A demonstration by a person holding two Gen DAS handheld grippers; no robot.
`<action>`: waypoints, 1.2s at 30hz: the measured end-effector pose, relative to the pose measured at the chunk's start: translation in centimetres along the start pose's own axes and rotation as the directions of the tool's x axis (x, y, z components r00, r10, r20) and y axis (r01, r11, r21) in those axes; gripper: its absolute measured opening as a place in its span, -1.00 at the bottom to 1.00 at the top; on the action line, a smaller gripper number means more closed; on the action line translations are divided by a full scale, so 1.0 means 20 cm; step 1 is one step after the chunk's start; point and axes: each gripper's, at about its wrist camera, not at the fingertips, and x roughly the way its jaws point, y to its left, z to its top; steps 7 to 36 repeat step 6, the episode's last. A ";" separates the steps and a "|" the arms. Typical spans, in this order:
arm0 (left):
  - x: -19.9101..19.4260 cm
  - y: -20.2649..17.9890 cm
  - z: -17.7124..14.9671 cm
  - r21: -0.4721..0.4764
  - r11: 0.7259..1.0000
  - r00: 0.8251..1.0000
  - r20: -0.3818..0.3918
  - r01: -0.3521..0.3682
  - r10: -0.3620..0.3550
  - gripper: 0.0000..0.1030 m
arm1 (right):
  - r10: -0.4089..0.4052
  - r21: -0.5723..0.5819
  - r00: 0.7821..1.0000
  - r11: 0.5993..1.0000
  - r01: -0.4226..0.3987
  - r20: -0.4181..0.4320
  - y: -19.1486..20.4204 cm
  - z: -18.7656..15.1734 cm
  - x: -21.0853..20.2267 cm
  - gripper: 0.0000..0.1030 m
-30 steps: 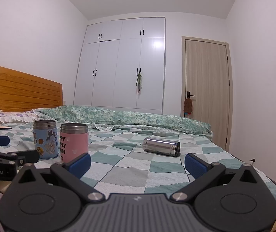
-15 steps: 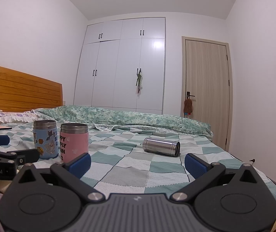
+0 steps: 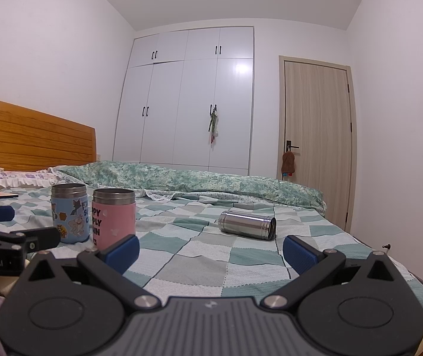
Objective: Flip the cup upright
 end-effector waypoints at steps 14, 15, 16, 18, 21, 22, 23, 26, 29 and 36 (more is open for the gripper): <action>0.00 0.00 0.00 -0.005 1.000 1.000 -0.003 0.000 0.000 1.00 | 0.000 0.000 1.000 1.000 0.000 0.000 0.00 0.00 0.00 1.00; 0.00 0.00 0.00 -0.005 1.000 1.000 -0.003 0.000 0.000 1.00 | 0.000 0.000 1.000 1.000 0.000 0.000 0.00 0.00 0.00 1.00; 0.00 0.00 0.00 -0.005 1.000 1.000 -0.003 0.000 0.000 1.00 | 0.000 0.000 1.000 1.000 0.000 0.000 0.00 0.00 0.00 1.00; 0.00 0.00 0.00 -0.005 1.000 1.000 -0.003 0.000 0.000 1.00 | 0.000 0.000 1.000 1.000 0.000 0.000 0.00 0.00 0.00 1.00; 0.00 0.00 0.00 -0.005 1.000 1.000 -0.003 0.000 0.000 1.00 | 0.000 0.000 1.000 1.000 0.000 0.000 0.00 0.00 0.00 1.00; 0.00 0.00 0.00 -0.005 1.000 1.000 -0.003 0.000 0.000 1.00 | 0.000 0.000 1.000 1.000 0.000 0.000 0.00 0.00 0.00 1.00; 0.00 0.00 0.00 -0.005 1.000 1.000 -0.003 0.000 0.000 1.00 | 0.000 0.000 1.000 1.000 0.000 0.000 0.00 0.00 0.00 1.00; 0.00 0.00 0.00 -0.005 1.000 1.000 -0.003 0.000 0.000 1.00 | 0.000 0.000 1.000 1.000 0.000 0.000 0.00 0.00 0.00 1.00; 0.00 0.00 0.00 -0.005 1.000 1.000 -0.003 0.000 0.000 1.00 | 0.000 0.000 1.000 1.000 0.000 0.000 0.00 0.00 0.00 1.00; 0.00 0.00 0.00 -0.005 1.000 1.000 -0.003 0.000 0.000 1.00 | 0.000 0.000 1.000 1.000 0.000 0.000 0.00 0.00 0.00 1.00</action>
